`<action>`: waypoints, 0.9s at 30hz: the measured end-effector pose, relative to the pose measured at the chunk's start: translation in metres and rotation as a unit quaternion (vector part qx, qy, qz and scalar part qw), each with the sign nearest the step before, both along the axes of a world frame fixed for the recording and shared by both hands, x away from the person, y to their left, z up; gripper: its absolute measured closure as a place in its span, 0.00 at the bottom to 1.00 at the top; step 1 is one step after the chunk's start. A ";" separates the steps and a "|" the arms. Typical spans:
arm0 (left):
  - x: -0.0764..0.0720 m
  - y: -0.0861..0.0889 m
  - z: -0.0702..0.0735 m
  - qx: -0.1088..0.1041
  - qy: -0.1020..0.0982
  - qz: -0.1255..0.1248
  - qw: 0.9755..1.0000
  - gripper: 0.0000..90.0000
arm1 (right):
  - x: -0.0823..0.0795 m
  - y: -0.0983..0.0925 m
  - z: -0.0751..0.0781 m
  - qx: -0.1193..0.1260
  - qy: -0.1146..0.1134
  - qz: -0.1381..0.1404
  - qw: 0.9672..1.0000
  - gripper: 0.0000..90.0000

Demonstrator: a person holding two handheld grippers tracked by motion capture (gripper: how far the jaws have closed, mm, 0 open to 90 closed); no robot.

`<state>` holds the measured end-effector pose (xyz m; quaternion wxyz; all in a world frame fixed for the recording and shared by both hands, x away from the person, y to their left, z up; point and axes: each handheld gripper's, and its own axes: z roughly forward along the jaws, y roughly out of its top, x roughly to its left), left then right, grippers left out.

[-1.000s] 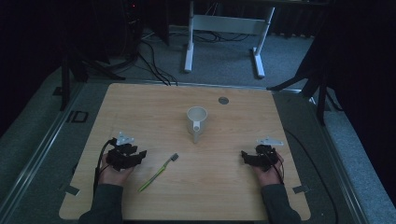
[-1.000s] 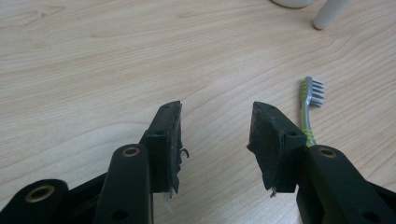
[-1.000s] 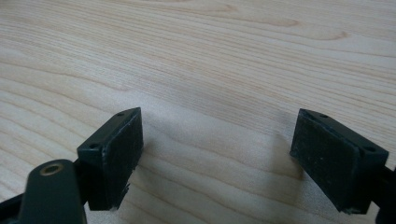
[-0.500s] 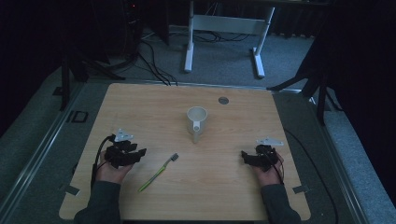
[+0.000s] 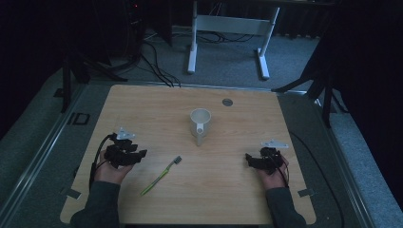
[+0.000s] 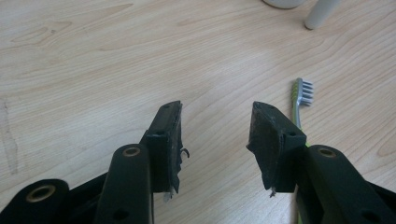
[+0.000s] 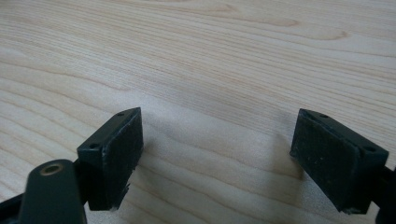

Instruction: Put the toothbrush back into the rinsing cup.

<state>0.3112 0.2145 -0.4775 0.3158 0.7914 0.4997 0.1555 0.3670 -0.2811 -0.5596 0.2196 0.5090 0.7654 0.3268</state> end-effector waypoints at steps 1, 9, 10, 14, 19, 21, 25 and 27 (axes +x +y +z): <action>0.000 0.000 0.000 0.001 0.001 0.000 1.000 0.60 | 0.000 0.000 0.000 0.000 0.000 0.000 1.000 0.18; 0.000 -0.001 0.006 0.010 0.002 -0.007 1.000 0.61 | 0.000 0.000 0.000 0.000 0.000 0.000 1.000 0.18; 0.000 -0.001 0.007 0.011 0.002 -0.007 1.000 0.61 | 0.000 0.000 0.000 0.000 0.000 0.000 1.000 0.18; 0.001 -0.002 0.009 0.019 0.005 -0.009 1.000 0.61 | 0.000 0.000 0.000 0.000 0.000 0.000 1.000 0.18; 0.002 -0.002 0.011 0.026 0.012 -0.008 1.000 0.61 | 0.000 0.000 0.000 0.000 0.000 0.000 1.000 0.18; 0.003 -0.002 0.012 0.027 0.014 -0.008 1.000 0.62 | 0.000 0.000 0.000 0.000 0.000 0.000 1.000 0.18; 0.004 -0.002 0.013 0.032 0.016 -0.013 0.999 0.62 | 0.000 0.000 0.000 0.000 0.000 0.000 1.000 0.18; 0.004 -0.003 0.013 0.033 0.017 -0.015 0.999 0.64 | 0.000 0.000 0.000 0.000 0.000 0.000 1.000 0.18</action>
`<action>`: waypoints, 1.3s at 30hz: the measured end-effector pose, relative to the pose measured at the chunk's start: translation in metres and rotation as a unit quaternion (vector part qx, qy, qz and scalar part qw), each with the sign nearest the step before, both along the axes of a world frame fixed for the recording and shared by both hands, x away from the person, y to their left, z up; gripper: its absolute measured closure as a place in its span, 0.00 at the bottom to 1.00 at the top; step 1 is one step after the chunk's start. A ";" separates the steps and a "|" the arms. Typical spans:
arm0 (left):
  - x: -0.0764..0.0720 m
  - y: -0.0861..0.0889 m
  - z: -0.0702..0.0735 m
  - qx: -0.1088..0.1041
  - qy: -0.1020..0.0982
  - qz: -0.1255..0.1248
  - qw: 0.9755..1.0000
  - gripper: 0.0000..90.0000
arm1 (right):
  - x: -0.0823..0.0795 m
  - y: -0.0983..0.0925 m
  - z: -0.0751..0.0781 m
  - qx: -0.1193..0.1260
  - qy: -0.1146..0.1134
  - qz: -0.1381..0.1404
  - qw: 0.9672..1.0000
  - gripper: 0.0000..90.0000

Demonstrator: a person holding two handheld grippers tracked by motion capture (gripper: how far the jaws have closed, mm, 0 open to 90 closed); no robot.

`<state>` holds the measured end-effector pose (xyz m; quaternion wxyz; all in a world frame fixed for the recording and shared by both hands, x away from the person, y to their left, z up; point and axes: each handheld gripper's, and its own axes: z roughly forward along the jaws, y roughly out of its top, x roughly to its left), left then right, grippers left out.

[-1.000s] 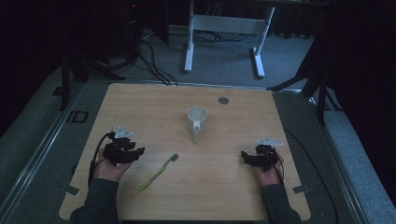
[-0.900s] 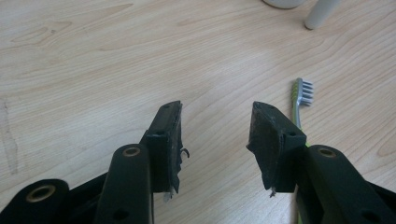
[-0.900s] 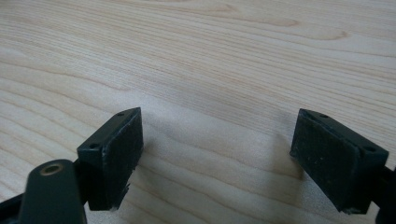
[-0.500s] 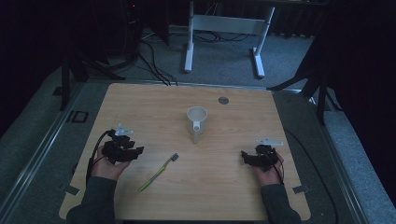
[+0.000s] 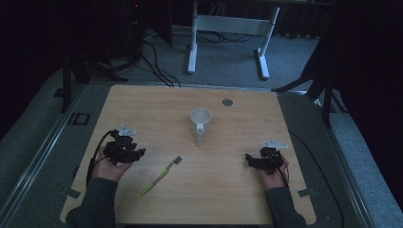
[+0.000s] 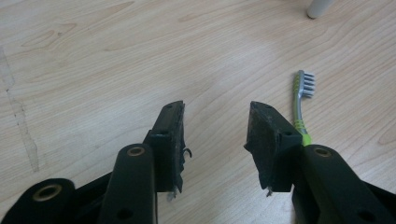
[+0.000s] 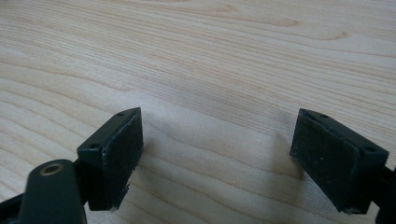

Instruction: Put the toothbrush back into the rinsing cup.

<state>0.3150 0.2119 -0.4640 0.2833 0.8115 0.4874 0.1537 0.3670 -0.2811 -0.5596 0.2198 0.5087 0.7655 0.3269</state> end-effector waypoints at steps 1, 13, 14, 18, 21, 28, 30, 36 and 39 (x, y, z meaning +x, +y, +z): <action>0.000 -0.001 0.000 0.001 0.000 0.000 1.000 0.64 | 0.000 0.000 0.000 0.000 0.000 0.000 1.000 0.18; 0.006 -0.011 0.004 0.018 0.011 -0.021 1.000 0.65 | 0.000 0.000 0.000 0.000 0.000 0.000 1.000 0.18; 0.006 -0.012 0.004 0.018 0.011 -0.023 1.000 0.65 | 0.000 0.000 0.000 0.000 0.000 0.000 1.000 0.18; 0.008 -0.015 0.006 0.024 0.016 -0.027 0.999 0.65 | 0.000 0.000 0.000 0.000 0.000 0.000 1.000 0.18; 0.009 -0.016 0.008 0.023 0.020 -0.031 0.999 0.66 | 0.000 0.000 0.000 0.000 0.000 0.000 1.000 0.18; 0.011 -0.018 0.010 0.032 0.038 -0.039 0.998 0.68 | 0.000 0.000 0.000 0.000 0.000 0.000 1.000 0.18; 0.011 -0.018 0.011 0.032 0.040 -0.041 0.998 0.68 | 0.000 0.000 0.000 0.000 0.000 0.000 1.000 0.18; 0.013 -0.022 0.012 0.034 0.046 -0.043 0.997 0.70 | 0.000 0.000 0.000 0.000 0.000 0.000 1.000 0.18; 0.014 -0.025 0.012 0.041 0.050 -0.047 0.997 0.70 | 0.000 0.000 0.000 0.000 0.000 0.000 1.000 0.18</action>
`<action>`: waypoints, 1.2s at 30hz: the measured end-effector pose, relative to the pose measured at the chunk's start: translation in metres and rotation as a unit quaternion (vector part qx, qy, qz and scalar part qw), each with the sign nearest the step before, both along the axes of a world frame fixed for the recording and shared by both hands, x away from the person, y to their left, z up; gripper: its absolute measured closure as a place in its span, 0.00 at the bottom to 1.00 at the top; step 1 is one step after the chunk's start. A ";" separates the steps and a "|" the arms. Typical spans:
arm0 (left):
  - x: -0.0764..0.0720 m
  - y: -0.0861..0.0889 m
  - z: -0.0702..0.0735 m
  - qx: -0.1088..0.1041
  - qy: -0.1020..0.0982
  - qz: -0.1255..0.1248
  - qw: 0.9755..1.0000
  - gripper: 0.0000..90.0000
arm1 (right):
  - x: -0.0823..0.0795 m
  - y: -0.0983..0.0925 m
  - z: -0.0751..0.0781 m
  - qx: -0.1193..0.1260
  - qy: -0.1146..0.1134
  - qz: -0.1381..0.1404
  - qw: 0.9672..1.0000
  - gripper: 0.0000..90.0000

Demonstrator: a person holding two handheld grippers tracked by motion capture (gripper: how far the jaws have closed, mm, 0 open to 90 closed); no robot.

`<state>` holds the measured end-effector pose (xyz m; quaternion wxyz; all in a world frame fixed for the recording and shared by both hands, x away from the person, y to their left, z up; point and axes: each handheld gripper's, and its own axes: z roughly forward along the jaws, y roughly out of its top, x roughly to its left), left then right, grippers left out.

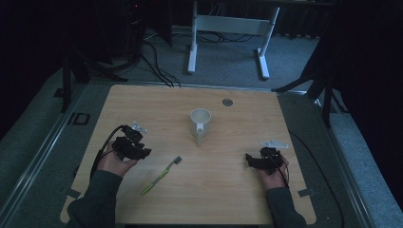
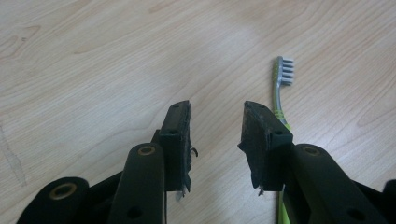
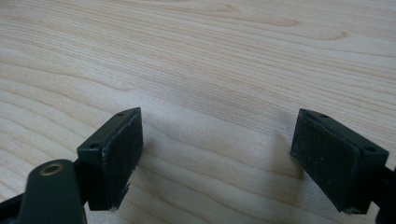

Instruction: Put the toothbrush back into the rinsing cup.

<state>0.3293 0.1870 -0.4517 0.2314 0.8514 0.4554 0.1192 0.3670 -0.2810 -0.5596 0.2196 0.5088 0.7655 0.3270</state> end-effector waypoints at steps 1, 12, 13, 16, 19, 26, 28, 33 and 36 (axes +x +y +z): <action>0.001 -0.004 0.000 0.006 0.005 -0.003 1.000 0.70 | 0.000 0.000 0.000 0.000 0.000 0.000 1.000 0.18; 0.006 -0.015 0.006 0.016 0.013 0.000 1.000 0.72 | 0.000 0.000 0.000 0.000 0.000 0.000 1.000 0.18; 0.007 -0.016 0.006 0.018 0.015 -0.001 1.000 0.72 | 0.000 0.000 0.000 0.000 0.000 0.000 1.000 0.18; 0.008 -0.018 0.007 0.019 0.017 0.001 1.000 0.72 | 0.000 0.000 0.000 0.000 0.000 0.000 1.000 0.18; 0.009 -0.019 0.006 0.020 0.021 0.003 1.000 0.72 | 0.000 0.000 0.000 0.000 0.000 0.000 1.000 0.18; 0.011 -0.022 0.006 0.025 0.035 0.002 0.999 0.72 | 0.000 0.000 0.000 0.000 0.000 0.000 1.000 0.18; 0.012 -0.023 0.005 0.027 0.039 0.001 0.999 0.72 | 0.000 0.000 0.000 0.000 0.000 0.000 1.000 0.18; 0.013 -0.027 0.004 0.031 0.047 -0.004 0.998 0.72 | 0.000 0.000 0.000 0.000 0.000 0.000 1.000 0.18; 0.013 -0.028 0.003 0.033 0.052 -0.007 0.998 0.72 | 0.000 0.000 0.000 0.000 0.000 0.000 1.000 0.18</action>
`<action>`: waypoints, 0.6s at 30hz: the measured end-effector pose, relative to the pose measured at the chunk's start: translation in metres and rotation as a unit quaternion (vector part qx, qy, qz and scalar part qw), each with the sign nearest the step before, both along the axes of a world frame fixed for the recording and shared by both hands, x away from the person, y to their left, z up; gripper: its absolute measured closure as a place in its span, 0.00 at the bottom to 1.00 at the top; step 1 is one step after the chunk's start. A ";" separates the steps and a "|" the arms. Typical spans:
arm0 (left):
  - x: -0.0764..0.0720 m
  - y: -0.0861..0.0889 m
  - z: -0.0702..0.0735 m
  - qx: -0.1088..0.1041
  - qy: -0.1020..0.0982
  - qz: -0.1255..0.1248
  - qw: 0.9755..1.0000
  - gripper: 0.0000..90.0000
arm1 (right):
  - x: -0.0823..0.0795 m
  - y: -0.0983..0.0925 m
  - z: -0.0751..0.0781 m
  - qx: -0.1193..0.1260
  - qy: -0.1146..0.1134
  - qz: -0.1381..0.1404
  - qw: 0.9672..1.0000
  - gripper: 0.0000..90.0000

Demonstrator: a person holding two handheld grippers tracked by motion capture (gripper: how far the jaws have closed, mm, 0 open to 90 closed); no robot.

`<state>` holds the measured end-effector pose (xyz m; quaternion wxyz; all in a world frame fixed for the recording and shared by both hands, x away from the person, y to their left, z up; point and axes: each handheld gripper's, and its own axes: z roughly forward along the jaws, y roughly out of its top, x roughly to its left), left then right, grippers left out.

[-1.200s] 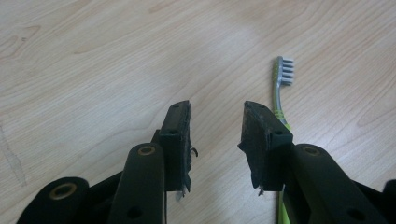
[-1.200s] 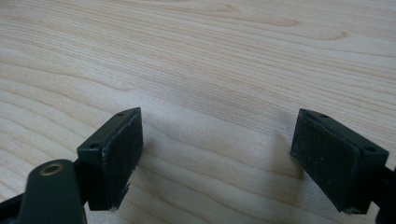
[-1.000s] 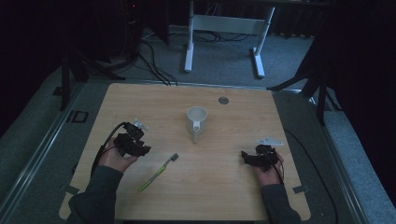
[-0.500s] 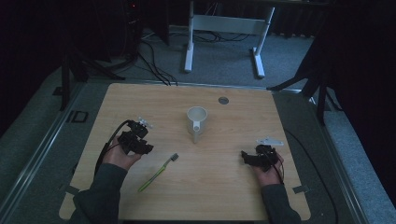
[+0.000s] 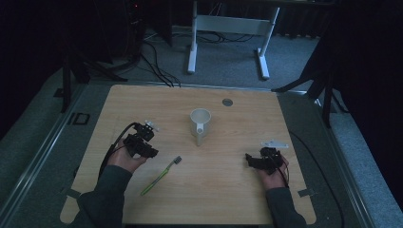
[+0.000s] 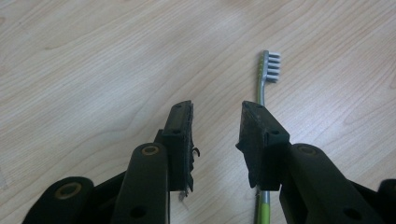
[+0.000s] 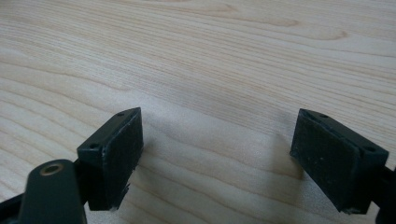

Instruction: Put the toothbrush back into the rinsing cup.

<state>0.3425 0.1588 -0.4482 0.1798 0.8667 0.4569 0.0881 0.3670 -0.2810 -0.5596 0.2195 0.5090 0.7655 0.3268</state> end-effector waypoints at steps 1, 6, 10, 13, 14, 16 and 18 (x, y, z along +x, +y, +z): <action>0.000 -0.001 0.000 0.001 0.001 -0.001 1.000 0.72 | 0.000 0.000 0.000 0.000 0.000 0.000 1.000 0.18; 0.001 -0.002 -0.002 0.003 0.005 -0.005 1.000 0.72 | 0.000 0.000 0.000 0.000 0.000 0.000 1.000 0.18; 0.002 -0.005 -0.004 0.007 0.014 -0.007 1.000 0.73 | 0.000 0.000 0.000 0.000 0.000 0.000 1.000 0.18; 0.002 -0.007 -0.004 0.011 0.018 -0.012 1.000 0.73 | 0.000 0.000 0.000 0.000 0.000 0.000 1.000 0.18; 0.002 -0.007 -0.005 0.012 0.020 -0.012 1.000 0.73 | 0.000 0.000 0.000 0.000 0.000 0.000 1.000 0.18; 0.003 -0.008 -0.006 0.015 0.023 -0.016 0.999 0.73 | 0.000 0.000 0.000 0.000 0.000 0.000 1.000 0.18; 0.004 -0.010 -0.007 0.018 0.028 -0.019 0.999 0.73 | 0.000 0.000 0.000 0.000 0.000 0.000 1.000 0.18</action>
